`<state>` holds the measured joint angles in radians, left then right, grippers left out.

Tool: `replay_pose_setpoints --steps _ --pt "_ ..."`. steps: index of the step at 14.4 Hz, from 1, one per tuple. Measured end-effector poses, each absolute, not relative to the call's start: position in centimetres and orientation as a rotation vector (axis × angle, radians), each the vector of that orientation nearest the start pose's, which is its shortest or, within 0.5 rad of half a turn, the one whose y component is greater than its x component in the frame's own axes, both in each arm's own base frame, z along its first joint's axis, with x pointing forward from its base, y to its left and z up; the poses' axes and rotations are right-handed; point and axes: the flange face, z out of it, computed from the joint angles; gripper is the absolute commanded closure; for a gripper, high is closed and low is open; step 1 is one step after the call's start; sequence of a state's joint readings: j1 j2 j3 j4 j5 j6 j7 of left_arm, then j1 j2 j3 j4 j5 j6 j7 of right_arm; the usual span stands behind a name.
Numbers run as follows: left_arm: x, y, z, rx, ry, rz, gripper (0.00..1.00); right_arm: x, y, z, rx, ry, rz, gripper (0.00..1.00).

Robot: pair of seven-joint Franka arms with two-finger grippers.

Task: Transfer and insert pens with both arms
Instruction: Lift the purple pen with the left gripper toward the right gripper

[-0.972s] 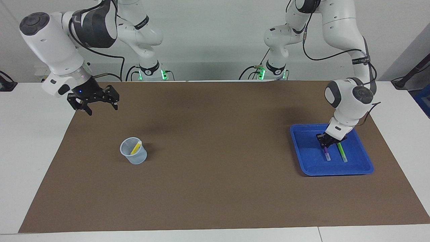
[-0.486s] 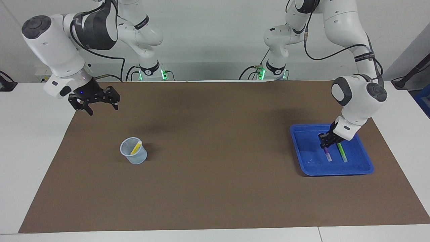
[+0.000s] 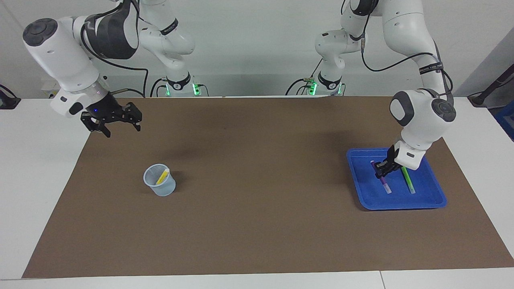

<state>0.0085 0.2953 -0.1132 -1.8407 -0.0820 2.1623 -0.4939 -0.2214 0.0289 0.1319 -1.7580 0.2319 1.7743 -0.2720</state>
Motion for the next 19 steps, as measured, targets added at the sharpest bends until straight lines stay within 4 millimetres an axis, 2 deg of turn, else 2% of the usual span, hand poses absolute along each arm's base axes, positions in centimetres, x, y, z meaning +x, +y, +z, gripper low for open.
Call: replay_pose_setpoints --steps 4,6,8,10,14,19 --pt "61.8 -11.4 39.6 -3.125 -1.107 0.064 1.00 57.5 -1.2 54.0 -2.698 -0.067 -0.087 0.00" --pt "61.0 -14.9 40.5 -3.060 -1.297 0.085 1.00 57.9 0.9 53.9 -2.647 -0.016 -0.108 0.00" --pt "59.9 -19.1 41.2 -2.988 -1.475 0.113 1.00 58.2 3.9 53.3 -2.583 0.025 -0.131 0.00" --pt "59.0 -22.8 42.2 -2.944 -1.659 0.145 1.00 58.5 5.9 52.8 -2.500 0.077 -0.168 0.00" --pt "58.2 -27.6 44.6 -2.762 -2.084 0.199 1.00 59.1 8.6 52.6 -2.351 0.173 -0.250 0.00" --pt "55.4 -35.9 47.4 -2.582 -2.522 0.223 1.00 58.8 11.7 51.2 -2.325 0.179 -0.310 0.00"
